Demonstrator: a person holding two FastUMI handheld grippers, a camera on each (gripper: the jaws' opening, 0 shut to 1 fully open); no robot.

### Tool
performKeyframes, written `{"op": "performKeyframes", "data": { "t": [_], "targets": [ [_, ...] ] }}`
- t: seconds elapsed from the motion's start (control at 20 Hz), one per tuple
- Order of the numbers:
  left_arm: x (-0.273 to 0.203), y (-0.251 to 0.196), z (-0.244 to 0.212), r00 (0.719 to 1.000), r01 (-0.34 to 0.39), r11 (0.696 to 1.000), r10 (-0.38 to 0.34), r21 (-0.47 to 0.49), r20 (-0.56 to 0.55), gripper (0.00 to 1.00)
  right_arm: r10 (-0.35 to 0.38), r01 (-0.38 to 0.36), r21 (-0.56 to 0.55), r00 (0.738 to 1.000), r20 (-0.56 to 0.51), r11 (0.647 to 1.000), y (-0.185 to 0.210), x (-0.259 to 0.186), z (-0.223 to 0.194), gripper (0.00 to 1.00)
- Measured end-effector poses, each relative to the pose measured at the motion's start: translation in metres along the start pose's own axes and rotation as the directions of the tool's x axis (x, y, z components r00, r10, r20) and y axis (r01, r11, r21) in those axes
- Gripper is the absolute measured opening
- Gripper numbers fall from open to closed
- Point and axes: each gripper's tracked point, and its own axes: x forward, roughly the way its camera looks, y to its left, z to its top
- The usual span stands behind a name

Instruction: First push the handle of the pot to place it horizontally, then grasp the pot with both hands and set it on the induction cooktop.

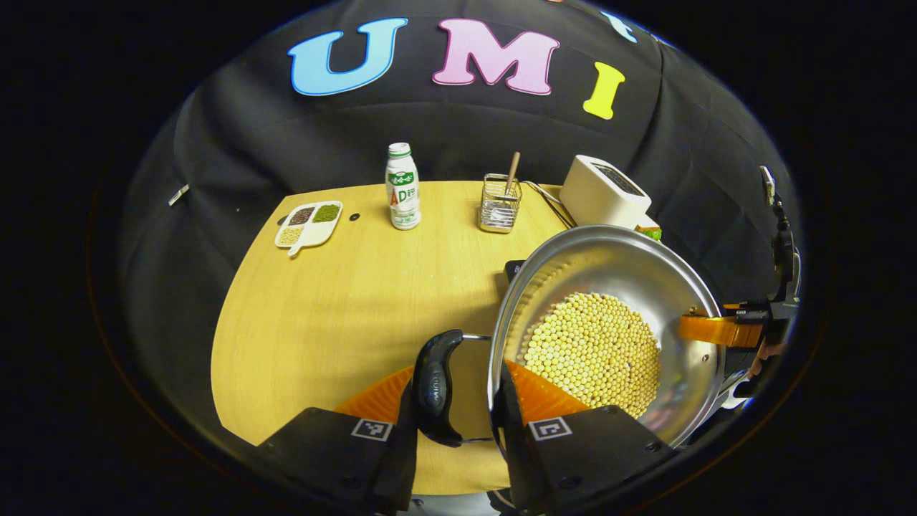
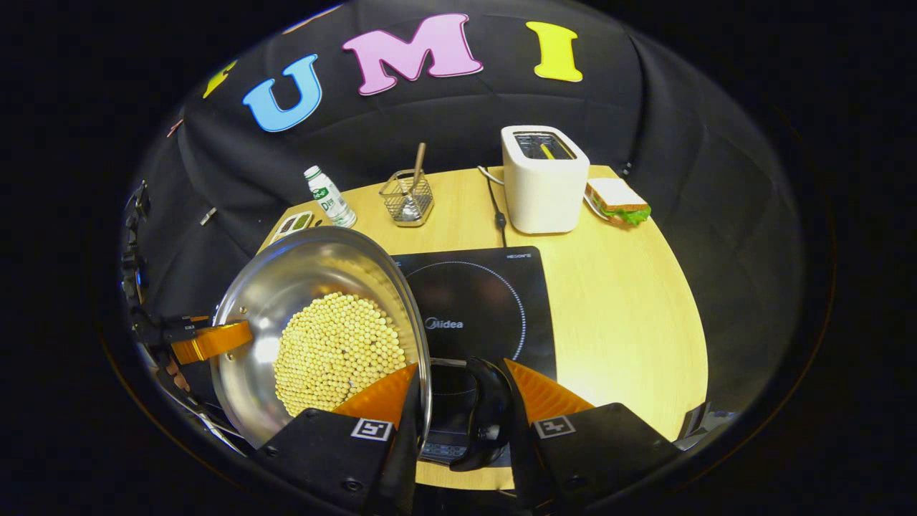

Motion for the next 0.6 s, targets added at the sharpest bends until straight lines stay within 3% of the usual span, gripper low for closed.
{"op": "performKeyframes", "data": {
  "t": [0.15,0.2,0.25,0.3,0.35,0.6],
  "targets": [
    [0.015,-0.018,0.003,1.000,0.013,1.000,-0.013,0.003,-0.012,0.54,-0.012,0.012,0.006,1.000,-0.012,1.000,-0.020,0.007,0.003,0.57],
    [0.020,-0.022,0.004,1.000,0.016,1.000,-0.016,0.002,-0.018,0.54,-0.015,0.016,0.007,1.000,-0.016,1.000,-0.026,0.011,0.004,0.52],
    [0.026,-0.027,0.006,1.000,0.020,1.000,-0.020,0.000,-0.022,0.54,-0.020,0.020,0.008,1.000,-0.020,1.000,-0.033,0.015,0.006,0.56],
    [0.032,-0.032,0.007,0.999,0.024,1.000,-0.024,-0.004,-0.025,0.54,-0.024,0.024,0.007,0.999,-0.021,1.000,-0.039,0.018,0.008,0.52],
    [0.038,-0.037,0.007,0.999,0.027,1.000,-0.028,-0.008,-0.027,0.54,-0.028,0.028,0.003,0.999,-0.022,1.000,-0.044,0.021,0.010,0.57],
    [0.071,-0.055,0.012,0.998,0.037,0.999,-0.037,-0.008,-0.045,0.54,-0.042,0.043,0.005,0.998,-0.041,0.999,-0.069,0.044,0.017,0.56]
  ]
}}
